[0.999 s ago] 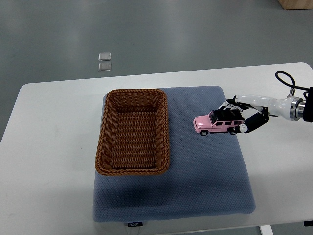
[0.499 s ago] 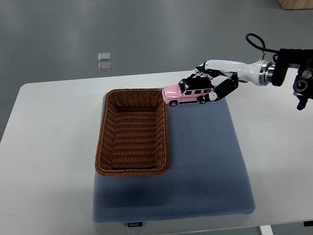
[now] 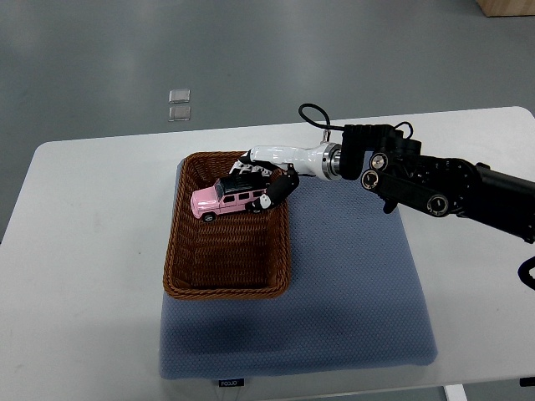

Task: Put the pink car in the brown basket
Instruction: 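Carry the car over the wicker basket and lower it inside, then open the right hand to release the car in the basket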

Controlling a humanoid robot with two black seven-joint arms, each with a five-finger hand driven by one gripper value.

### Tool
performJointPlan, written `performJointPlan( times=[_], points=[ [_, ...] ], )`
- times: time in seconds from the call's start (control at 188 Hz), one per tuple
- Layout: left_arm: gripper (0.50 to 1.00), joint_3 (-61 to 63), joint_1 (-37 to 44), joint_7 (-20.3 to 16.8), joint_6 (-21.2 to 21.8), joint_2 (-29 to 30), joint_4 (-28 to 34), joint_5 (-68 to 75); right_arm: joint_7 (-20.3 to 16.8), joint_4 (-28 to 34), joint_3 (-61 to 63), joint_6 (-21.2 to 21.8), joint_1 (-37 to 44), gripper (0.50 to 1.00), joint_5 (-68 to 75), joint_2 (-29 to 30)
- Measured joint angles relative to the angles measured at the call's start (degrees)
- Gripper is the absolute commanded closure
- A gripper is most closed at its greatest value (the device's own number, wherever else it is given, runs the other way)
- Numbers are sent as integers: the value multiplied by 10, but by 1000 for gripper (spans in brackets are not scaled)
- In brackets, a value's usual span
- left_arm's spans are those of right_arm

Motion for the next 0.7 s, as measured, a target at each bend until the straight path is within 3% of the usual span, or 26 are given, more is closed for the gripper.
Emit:
performJointPlan(
  times=[0.282,0.287,0.292,0.297,0.303,0.308,0.319,0.377,0.441,0.483,0.701],
  points=[
    [500,0,0,0,0,0,0,0,2,-14,-23,-26,-26,1000,1,38],
    [500,0,0,0,0,0,0,0,2,-15,-23,-26,-26,957,1,38],
    [500,0,0,0,0,0,0,0,2,-15,-23,-26,-27,957,1,39],
    [500,0,0,0,0,0,0,0,2,-15,-23,-27,-27,898,1,39],
    [500,0,0,0,0,0,0,0,2,-15,-23,-27,-27,897,1,40],
    [500,0,0,0,0,0,0,0,2,-16,-23,-27,-28,851,1,40],
    [500,0,0,0,0,0,0,0,3,-16,-23,-27,-28,822,1,41],
    [500,0,0,0,0,0,0,0,5,-17,-23,-29,-31,773,1,47],
    [500,0,0,0,0,0,1,0,8,-18,-23,-29,-33,675,3,50],
    [500,0,0,0,0,0,1,0,10,-18,-21,-29,-33,646,5,50],
    [500,0,0,0,0,0,2,0,11,-18,-1,-29,-29,607,12,32]
  ],
)
